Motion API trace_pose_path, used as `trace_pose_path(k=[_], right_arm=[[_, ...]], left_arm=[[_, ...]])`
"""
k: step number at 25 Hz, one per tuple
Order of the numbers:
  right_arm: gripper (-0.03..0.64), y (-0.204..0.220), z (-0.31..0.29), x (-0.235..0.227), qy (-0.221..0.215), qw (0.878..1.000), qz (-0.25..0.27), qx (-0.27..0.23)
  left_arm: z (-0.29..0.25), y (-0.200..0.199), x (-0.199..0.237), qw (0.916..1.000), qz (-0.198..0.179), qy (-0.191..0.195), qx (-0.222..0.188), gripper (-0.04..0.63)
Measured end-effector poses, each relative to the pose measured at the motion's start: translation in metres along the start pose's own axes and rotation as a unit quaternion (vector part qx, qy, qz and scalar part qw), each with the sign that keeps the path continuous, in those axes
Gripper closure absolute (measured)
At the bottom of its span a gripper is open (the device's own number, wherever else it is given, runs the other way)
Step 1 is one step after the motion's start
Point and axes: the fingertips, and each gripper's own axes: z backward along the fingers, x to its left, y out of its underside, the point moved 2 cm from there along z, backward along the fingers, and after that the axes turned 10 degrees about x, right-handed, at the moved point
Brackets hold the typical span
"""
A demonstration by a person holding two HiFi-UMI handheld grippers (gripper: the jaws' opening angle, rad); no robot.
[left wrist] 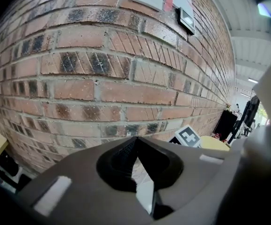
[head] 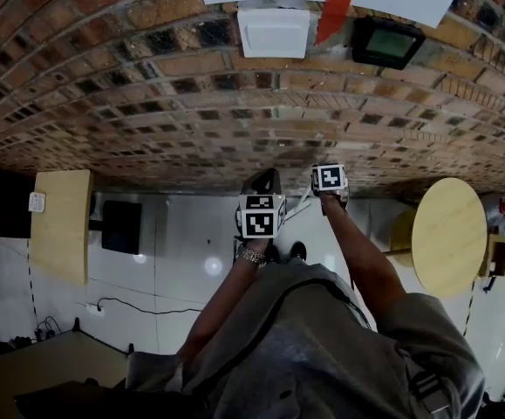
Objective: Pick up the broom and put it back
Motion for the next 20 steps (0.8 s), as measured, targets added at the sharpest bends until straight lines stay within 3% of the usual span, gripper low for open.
trace_pose_path(k=[5,11,20], right_arm=[[0.52,0.034,0.068,0.019,-0.019,0.999,0.026,-0.039],[0.518,0.021,0.151,0.044,-0.031,0.994,0.05,-0.095],[0.518,0.005,0.181,0.054,-0.054,0.991,0.044,-0.118]], left_arm=[[-0.008,-0.01,-0.014,0.9998,-0.012,0.009,-0.01,0.591],[-0.018,-0.015,-0.033,0.9993,-0.028,0.022,-0.014,0.591],[-0.025,-0.014,-0.053,0.9983,-0.03,0.049,-0.004,0.592]])
